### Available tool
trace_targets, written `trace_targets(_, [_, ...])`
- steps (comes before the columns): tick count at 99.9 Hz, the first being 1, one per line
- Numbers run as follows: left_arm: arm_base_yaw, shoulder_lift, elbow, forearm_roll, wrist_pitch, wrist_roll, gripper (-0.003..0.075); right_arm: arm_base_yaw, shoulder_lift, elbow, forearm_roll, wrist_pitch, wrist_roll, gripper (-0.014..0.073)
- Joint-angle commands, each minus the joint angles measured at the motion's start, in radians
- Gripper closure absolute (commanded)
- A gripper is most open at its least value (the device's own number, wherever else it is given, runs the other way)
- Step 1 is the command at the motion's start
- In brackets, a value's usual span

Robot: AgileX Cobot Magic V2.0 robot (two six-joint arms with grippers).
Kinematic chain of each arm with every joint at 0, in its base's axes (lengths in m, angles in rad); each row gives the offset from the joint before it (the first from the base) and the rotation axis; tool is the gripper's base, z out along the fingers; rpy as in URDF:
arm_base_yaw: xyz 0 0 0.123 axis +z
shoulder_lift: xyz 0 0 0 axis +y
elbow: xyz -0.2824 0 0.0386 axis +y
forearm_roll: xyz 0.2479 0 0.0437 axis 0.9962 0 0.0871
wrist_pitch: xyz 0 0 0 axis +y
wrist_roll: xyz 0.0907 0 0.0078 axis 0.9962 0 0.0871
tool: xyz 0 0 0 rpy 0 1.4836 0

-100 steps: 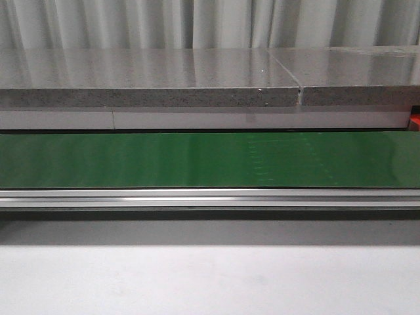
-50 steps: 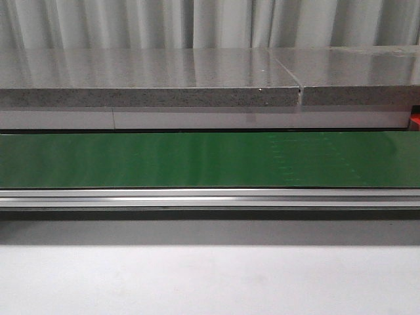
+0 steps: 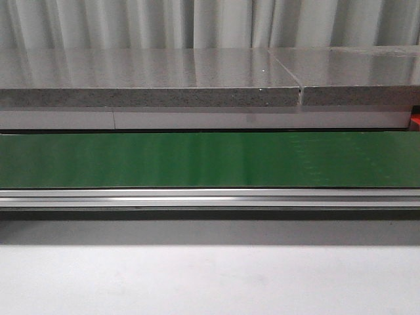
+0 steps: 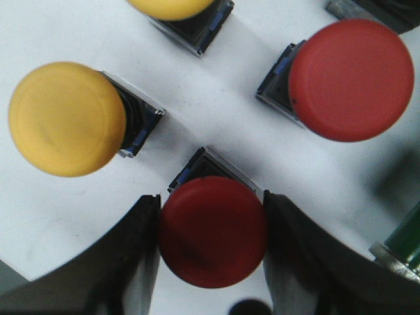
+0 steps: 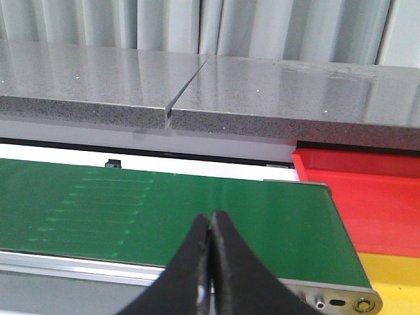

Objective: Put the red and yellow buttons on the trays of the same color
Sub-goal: 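Carry the red button onto the green belt and open the left gripper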

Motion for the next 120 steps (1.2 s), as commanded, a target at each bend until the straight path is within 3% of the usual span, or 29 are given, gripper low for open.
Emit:
trace_targets(1, [0.002,-0.031,-0.030,-0.002,-0.007,-0.004,0.0643,0.001,-0.019,-0.014,-0.007,-0.082,-0.006,0.0660])
trace_targets(10, [0.002,-0.031,-0.031,-0.002,0.004,-0.004,0.0740,0.001,-0.019,-0.014,-0.007,-0.082,-0.006,0.0660])
trace_targets(40, [-0.003,-0.144,-0.050,-0.002,0.037,0.006,0.0739,0.001,-0.019,-0.014,-0.007,-0.082,-0.006,0.0660])
trace_targets(65, [-0.102,-0.283,-0.147,-0.004,0.109,0.055,0.0739,0.001,-0.019,-0.014,-0.007,-0.082,-0.006,0.0660])
trace_targets(120, [-0.351,-0.129,-0.357,-0.042,0.190,0.092,0.0739,0.001,-0.019,-0.014,-0.007,-0.082,-0.006,0.0660])
